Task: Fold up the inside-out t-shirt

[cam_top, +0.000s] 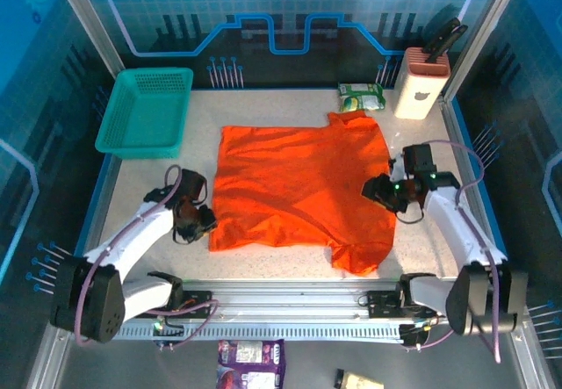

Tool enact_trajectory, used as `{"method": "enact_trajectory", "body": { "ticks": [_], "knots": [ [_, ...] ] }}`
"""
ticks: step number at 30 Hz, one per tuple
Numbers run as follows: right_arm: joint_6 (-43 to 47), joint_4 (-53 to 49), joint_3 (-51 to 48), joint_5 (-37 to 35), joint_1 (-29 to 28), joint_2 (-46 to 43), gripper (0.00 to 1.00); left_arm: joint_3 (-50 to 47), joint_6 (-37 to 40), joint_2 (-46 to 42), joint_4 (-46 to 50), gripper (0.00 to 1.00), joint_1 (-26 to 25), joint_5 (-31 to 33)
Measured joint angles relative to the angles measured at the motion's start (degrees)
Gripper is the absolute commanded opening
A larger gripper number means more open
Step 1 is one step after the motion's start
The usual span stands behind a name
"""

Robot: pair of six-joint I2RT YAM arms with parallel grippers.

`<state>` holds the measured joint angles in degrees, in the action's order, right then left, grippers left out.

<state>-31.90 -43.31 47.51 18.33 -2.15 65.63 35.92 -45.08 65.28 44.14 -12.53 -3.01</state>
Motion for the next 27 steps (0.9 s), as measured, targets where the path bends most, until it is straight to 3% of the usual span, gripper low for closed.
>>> {"method": "enact_trajectory", "body": {
  "ticks": [7,14,21,27],
  "knots": [
    [-1.7,-3.2,-4.6,-1.3,-3.9,-5.1,0.47,-6.6,-6.5,-2.5,-0.4,0.29,-2.7,-1.2],
    [-2.4,-4.7,-4.8,-2.1,-5.9,-6.0,0.47,-7.3,-9.0,-2.7,-1.1,0.28,-4.4,-1.2],
    [-2.9,-5.6,-4.8,-3.3,-7.1,-6.0,0.46,-8.0,-9.5,0.1,-3.5,0.20,-4.5,-1.3],
    [-4.9,-8.6,-4.8,-6.0,-11.3,-6.1,0.45,-7.7,-10.1,0.2,-2.6,0.03,-4.5,-0.7]
  ]
}}
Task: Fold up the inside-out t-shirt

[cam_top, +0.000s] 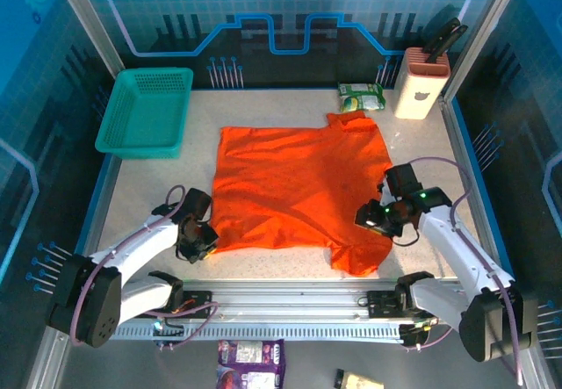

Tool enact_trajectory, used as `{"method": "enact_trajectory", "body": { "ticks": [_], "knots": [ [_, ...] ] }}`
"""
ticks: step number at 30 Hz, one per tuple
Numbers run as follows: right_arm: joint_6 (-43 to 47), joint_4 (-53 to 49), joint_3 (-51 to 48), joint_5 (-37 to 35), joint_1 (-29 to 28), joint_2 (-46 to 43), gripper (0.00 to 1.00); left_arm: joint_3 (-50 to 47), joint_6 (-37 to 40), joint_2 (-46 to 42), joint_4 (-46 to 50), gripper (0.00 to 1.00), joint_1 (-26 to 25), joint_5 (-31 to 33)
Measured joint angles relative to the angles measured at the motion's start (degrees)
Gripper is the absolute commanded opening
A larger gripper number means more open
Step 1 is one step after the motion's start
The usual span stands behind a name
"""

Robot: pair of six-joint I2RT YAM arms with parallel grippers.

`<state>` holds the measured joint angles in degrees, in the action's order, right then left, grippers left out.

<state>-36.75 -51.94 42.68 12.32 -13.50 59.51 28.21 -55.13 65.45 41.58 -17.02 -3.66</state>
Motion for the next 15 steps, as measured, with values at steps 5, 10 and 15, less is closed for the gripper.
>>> {"method": "enact_trajectory", "body": {
  "ticks": [5,10,15],
  "knots": [
    [-5.4,-4.2,-0.9,-4.3,-7.6,-2.0,0.43,0.3,0.2,-0.1,0.6,0.00,0.0,0.5],
    [-14.1,-9.1,-4.2,-10.2,-14.8,-4.7,0.40,0.9,0.2,-0.2,0.6,0.00,0.0,2.0],
    [-24.2,-10.6,-8.7,-12.3,-17.0,-7.1,0.34,1.7,0.2,-0.2,0.6,0.00,0.0,2.6]
  ]
}}
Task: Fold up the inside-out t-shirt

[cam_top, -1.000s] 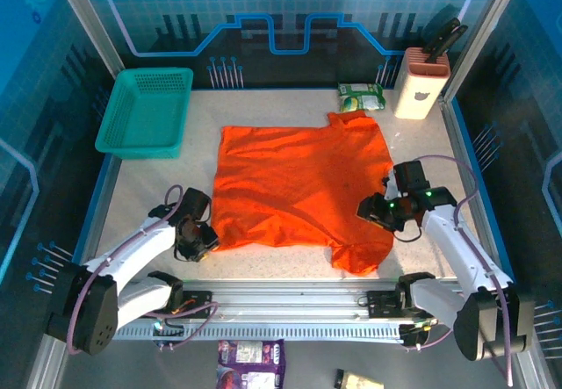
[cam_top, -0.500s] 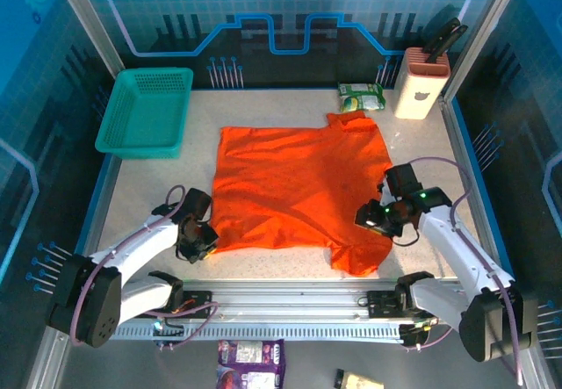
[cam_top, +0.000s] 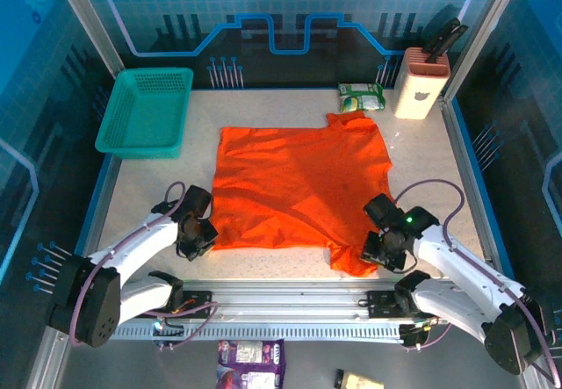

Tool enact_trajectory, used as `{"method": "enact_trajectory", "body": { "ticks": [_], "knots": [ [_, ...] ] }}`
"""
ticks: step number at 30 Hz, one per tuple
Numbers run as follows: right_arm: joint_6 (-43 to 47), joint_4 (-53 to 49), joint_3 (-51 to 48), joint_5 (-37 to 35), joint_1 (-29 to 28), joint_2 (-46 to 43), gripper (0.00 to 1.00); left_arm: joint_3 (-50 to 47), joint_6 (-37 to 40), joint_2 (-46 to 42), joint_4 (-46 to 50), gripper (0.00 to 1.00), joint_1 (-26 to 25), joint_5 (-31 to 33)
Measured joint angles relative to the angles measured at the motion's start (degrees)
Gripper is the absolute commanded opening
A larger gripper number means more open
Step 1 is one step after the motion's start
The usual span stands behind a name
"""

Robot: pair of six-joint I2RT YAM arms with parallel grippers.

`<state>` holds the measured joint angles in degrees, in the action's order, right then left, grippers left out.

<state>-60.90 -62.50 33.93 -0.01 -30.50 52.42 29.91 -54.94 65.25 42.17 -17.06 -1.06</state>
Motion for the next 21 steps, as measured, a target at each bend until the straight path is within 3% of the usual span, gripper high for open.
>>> {"method": "enact_trajectory", "body": {
  "ticks": [5,11,21],
  "knots": [
    [-9.4,1.1,-4.1,0.3,-0.4,-2.1,0.26,0.2,0.0,0.0,0.1,0.00,0.0,0.0],
    [-16.3,3.5,-6.3,0.7,-0.6,-3.8,0.25,0.4,0.0,0.0,0.5,0.00,0.0,0.3],
    [-20.2,9.9,-10.8,3.5,-0.7,-2.1,0.30,0.4,0.0,-0.1,0.7,0.00,0.0,0.3]
  ]
}}
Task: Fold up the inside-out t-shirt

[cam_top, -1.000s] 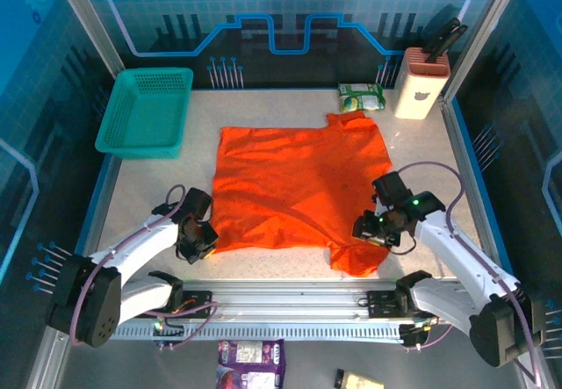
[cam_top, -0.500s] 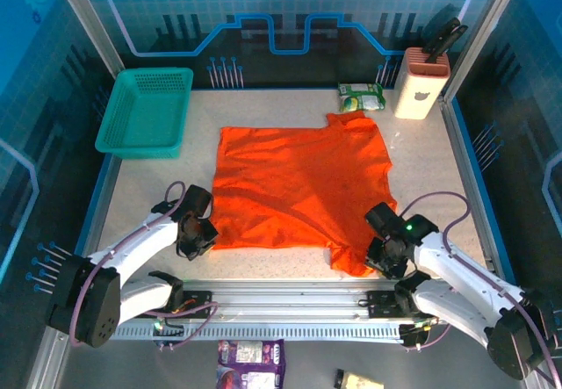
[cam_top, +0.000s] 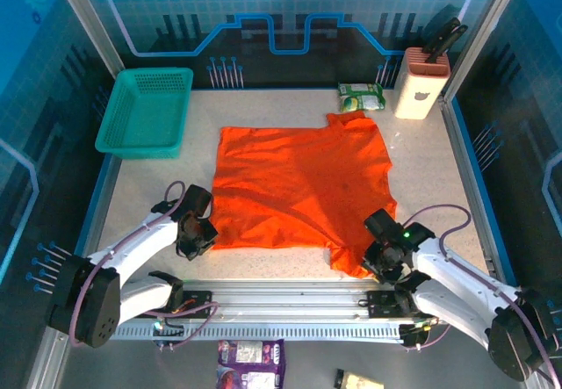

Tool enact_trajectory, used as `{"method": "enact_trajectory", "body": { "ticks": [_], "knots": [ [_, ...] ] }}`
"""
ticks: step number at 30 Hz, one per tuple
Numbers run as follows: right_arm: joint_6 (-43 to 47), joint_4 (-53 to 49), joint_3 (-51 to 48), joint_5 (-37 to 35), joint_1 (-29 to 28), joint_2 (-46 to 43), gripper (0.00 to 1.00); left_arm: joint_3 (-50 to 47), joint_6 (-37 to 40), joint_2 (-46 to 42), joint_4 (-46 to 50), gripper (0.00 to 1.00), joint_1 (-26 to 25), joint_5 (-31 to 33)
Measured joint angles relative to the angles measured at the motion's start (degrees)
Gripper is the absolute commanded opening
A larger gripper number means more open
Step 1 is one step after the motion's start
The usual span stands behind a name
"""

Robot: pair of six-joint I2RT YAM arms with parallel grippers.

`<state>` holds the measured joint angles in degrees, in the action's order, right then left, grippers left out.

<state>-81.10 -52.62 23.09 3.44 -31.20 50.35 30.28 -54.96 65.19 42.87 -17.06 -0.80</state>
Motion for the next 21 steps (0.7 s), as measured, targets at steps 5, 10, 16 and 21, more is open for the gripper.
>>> {"method": "enact_trajectory", "body": {
  "ticks": [5,10,16,21],
  "knots": [
    [-0.7,1.5,-0.5,0.2,0.0,1.8,0.24,0.0,0.0,-0.5,0.3,0.00,0.0,0.2],
    [-1.6,0.5,-0.4,0.0,0.0,1.8,0.02,0.2,0.0,-1.4,0.8,0.00,0.0,0.6],
    [-1.6,-2.2,0.3,-2.1,0.2,-4.8,0.00,2.0,0.0,-4.7,4.2,0.00,0.0,1.8],
    [-0.8,-7.2,4.7,-3.5,2.1,-12.1,0.00,3.7,-0.2,-9.9,8.5,0.00,0.0,2.4]
  ]
}}
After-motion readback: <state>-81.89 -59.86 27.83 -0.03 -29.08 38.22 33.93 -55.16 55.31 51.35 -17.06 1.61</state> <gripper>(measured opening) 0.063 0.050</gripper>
